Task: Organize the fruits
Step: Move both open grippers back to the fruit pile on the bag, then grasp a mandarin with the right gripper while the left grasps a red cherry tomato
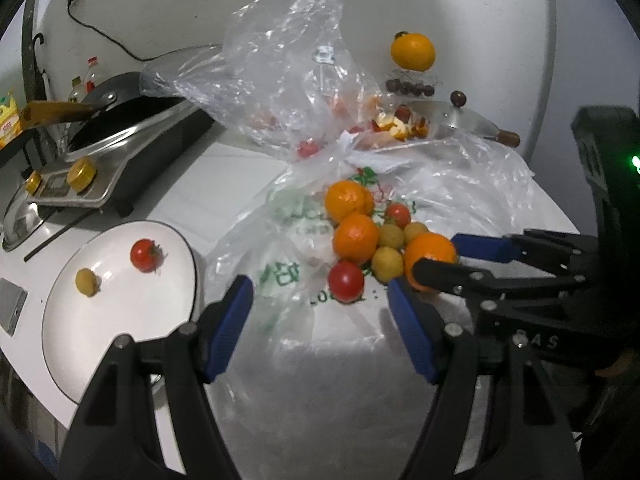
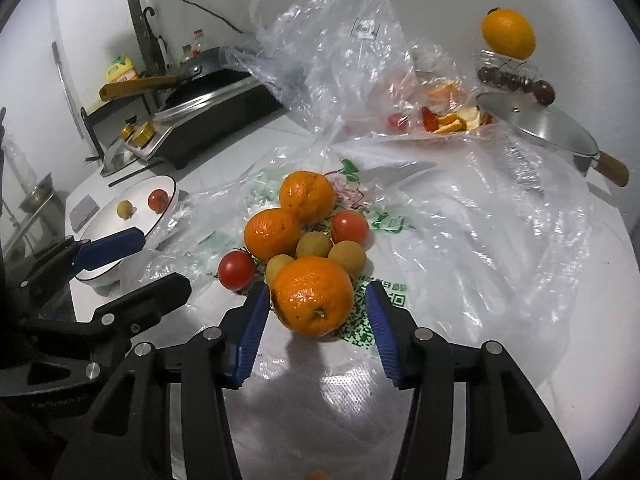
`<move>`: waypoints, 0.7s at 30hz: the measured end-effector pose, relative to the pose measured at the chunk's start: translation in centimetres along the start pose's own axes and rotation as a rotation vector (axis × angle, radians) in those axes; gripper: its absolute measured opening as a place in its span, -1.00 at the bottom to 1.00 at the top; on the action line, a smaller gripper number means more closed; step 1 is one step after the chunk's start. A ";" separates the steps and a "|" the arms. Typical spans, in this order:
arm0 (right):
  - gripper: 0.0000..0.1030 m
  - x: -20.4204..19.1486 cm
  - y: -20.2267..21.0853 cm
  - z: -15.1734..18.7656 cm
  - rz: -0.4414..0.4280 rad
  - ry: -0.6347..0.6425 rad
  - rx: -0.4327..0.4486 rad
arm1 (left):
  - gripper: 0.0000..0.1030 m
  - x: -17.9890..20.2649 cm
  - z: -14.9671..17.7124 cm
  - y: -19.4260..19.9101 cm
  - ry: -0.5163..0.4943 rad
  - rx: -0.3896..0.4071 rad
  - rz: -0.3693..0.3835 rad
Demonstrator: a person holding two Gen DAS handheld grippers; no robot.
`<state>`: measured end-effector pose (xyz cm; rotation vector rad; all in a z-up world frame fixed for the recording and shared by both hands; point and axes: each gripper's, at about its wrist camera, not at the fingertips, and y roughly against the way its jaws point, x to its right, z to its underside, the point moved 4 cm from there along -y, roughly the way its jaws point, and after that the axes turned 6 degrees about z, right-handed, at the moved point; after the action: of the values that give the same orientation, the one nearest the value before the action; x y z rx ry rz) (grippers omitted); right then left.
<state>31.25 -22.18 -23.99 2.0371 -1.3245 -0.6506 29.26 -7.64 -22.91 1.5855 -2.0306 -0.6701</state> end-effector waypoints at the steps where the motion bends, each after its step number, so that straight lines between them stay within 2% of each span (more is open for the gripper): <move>1: 0.03 0.0 -0.2 -0.1 -0.008 -0.003 -0.005 | 0.37 0.1 -0.1 -0.1 -0.009 0.002 0.000; 2: 0.03 0.0 -0.3 -0.1 -0.015 -0.004 -0.008 | 0.37 0.3 -0.1 -0.1 -0.015 0.003 0.001; 7: 0.03 0.1 -1.2 -0.1 -0.045 -0.020 -0.045 | -0.03 0.9 -0.2 -0.8 -0.053 -0.012 -0.002; 10: -0.06 0.4 -1.4 -0.1 -0.061 -0.031 -0.055 | -0.15 1.1 -0.2 -1.4 -0.069 -0.030 0.003; 15: -0.08 1.1 -1.1 0.0 -0.085 -0.064 -0.048 | -0.19 1.4 -0.6 -2.2 -0.089 -0.041 -0.007; 19: -0.08 1.8 -0.5 -0.1 -0.118 -0.097 -0.020 | -0.36 1.9 -0.6 -3.1 -0.116 -0.062 0.001; 21: -0.08 2.0 -0.2 -0.1 -0.132 -0.109 -0.010 | -0.38 2.1 -0.5 -3.8 -0.127 -0.076 -0.001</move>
<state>32.22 -23.95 -24.24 2.1209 -1.2517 -0.8364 31.92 -10.54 -24.76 1.5358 -2.0675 -0.8580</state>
